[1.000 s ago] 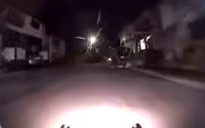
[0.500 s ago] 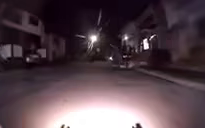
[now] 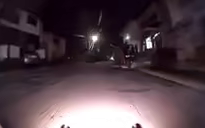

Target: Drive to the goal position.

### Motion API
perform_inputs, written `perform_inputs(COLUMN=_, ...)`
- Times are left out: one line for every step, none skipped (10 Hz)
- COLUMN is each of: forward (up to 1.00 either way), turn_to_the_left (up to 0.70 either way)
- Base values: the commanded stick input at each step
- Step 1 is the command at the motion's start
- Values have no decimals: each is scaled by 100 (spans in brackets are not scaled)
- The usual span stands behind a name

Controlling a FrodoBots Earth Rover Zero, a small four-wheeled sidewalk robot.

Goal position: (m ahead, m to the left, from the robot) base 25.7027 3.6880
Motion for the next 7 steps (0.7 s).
perform_inputs(forward=85, turn_to_the_left=0)
perform_inputs(forward=85, turn_to_the_left=0)
perform_inputs(forward=85, turn_to_the_left=0)
perform_inputs(forward=85, turn_to_the_left=0)
perform_inputs(forward=85, turn_to_the_left=0)
perform_inputs(forward=85, turn_to_the_left=0)
perform_inputs(forward=85, turn_to_the_left=0)
